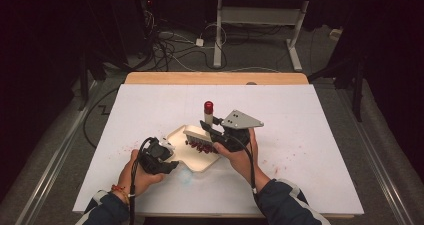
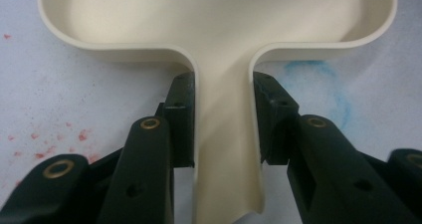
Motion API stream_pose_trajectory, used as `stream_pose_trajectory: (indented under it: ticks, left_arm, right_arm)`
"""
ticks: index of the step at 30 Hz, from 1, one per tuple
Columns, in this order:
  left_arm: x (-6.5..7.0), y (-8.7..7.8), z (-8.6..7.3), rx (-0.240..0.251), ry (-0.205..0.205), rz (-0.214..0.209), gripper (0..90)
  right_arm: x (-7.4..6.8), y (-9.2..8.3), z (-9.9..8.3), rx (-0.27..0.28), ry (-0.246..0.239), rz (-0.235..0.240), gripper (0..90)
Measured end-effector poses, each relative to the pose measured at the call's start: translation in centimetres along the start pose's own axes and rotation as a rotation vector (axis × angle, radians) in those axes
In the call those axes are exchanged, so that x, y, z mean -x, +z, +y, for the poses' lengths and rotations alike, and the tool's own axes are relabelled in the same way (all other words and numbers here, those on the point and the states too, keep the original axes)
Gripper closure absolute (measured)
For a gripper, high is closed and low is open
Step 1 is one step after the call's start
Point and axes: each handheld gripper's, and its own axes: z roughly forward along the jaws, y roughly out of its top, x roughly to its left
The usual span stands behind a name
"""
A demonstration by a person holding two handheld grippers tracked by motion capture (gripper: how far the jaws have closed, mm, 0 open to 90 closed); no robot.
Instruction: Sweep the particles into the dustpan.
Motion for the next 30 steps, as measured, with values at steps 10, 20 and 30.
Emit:
stream_pose_trajectory:
  ticks: [10,20,30]
  left_arm:
    - [0.2,-0.4,-0.4,-0.022,0.032,-0.008,64.1]
    - [0.8,-0.4,-0.7,-0.051,0.058,-0.007,64.1]
    - [1.8,-0.3,-0.8,-0.065,0.072,-0.009,64.1]
  right_arm:
    - [1.2,-0.4,0.4,0.035,0.036,-0.019,70.3]
    - [2.9,-4.2,1.2,0.048,0.039,-0.093,70.2]
    - [2.5,-6.2,-1.2,-0.061,-0.017,-0.183,70.3]
